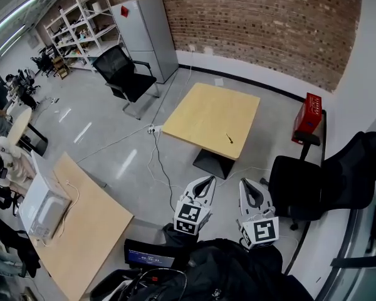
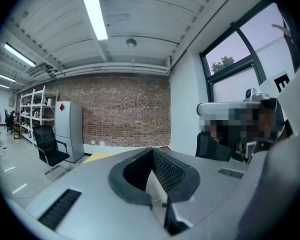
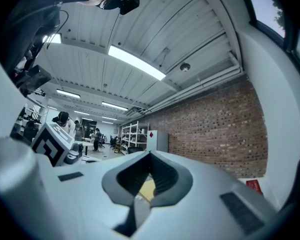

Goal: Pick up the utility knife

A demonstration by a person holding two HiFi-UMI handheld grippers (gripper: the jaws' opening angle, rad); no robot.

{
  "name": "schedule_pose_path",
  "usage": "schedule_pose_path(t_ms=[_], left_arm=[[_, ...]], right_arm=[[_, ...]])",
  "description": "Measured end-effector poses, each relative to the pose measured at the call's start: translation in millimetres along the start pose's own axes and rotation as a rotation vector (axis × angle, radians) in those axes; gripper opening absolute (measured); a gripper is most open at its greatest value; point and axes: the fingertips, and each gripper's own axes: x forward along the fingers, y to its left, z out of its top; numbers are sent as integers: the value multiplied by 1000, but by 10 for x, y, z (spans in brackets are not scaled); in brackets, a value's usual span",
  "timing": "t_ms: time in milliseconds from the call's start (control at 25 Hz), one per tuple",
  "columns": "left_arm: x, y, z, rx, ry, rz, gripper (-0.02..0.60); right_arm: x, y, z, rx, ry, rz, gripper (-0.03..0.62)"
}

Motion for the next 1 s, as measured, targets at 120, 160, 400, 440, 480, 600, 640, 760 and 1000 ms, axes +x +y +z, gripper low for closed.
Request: schedule_pose_path(t_ms=[120,160,400,440,480,600,640,760,1000], left_arm=[[24,-130,-89,-12,11,3,2],[37,-174,-126,-14,17,3,2],[66,-283,-285,-38,44,9,2],[71,-283,-290,-40,44,11,2],[73,-283,-295,-42,44,13,2],[77,-292,-330,-49,47,18,2],[87,-285,-343,-51,46,20,2],[161,-227,-381,-55,45,20,2],[431,-47,-330,-59,31,6,2]], right_arm=[[-95,-65,-65,9,5,10,5],[-117,-96,-90,11,9,10,5],[-167,-139,-189,12,31,32,5],[-162,-137,-197,12,33,36,5],[-155,-135,-202,12,34,38,5],[-149,-128,-212,12,36,46,5],[-139,-126,-219,11,34,49,5],[-72,-134,-268,8,34,53,5],[188,-294,-299,7,35,33,5]])
